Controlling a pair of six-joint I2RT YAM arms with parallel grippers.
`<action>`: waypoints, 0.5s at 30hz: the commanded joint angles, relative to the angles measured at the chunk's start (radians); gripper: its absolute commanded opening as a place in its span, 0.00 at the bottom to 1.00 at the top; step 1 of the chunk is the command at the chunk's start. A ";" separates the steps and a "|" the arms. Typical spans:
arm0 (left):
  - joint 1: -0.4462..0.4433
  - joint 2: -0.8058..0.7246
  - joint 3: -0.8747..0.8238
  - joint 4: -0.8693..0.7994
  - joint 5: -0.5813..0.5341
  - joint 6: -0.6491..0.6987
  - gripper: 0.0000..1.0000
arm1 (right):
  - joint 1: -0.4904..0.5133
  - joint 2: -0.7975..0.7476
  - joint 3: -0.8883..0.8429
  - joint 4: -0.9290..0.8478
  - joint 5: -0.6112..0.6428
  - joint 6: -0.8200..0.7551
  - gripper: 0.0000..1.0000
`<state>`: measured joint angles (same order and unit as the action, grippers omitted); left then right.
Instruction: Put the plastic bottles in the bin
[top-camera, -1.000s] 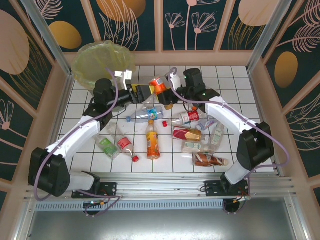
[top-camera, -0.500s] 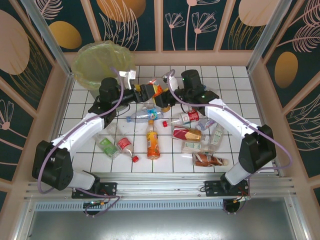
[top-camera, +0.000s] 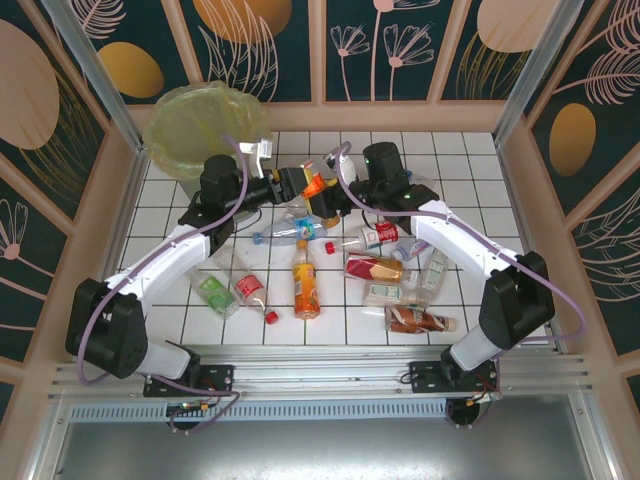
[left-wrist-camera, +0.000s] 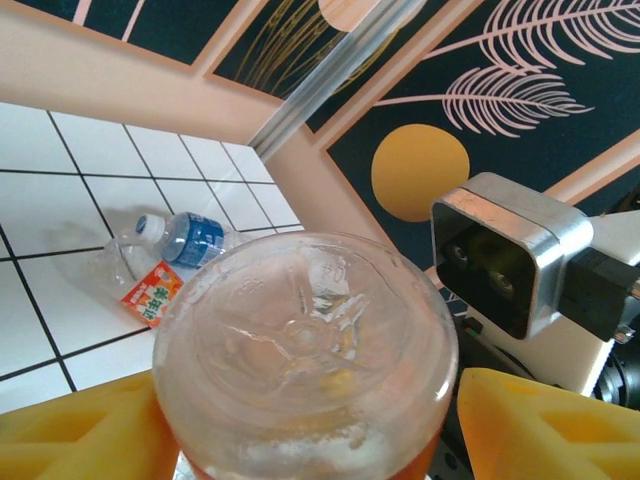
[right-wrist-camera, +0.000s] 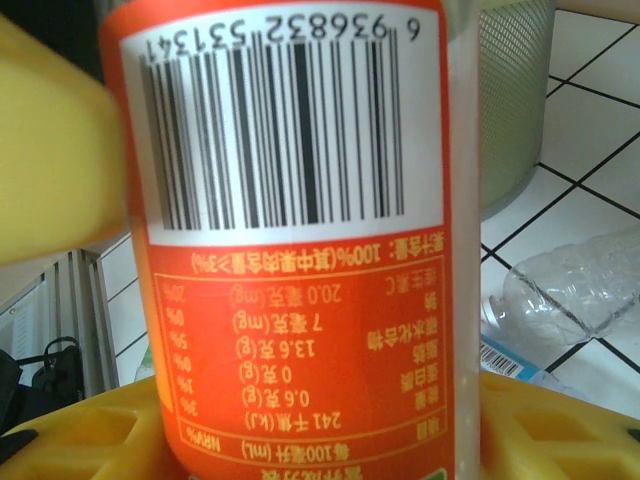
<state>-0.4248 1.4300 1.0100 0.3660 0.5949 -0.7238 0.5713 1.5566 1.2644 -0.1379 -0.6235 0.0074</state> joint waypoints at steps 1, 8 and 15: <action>-0.005 0.010 0.027 0.047 0.005 -0.006 0.70 | 0.010 -0.043 -0.016 0.029 -0.024 0.008 0.58; -0.004 0.021 0.027 0.048 0.002 -0.009 0.84 | 0.010 -0.052 -0.018 0.035 -0.030 0.012 0.58; -0.005 0.027 0.029 0.058 0.001 -0.012 0.83 | 0.011 -0.051 -0.019 0.037 -0.054 0.014 0.58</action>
<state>-0.4248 1.4479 1.0100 0.3717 0.5926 -0.7345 0.5724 1.5452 1.2537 -0.1371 -0.6369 0.0109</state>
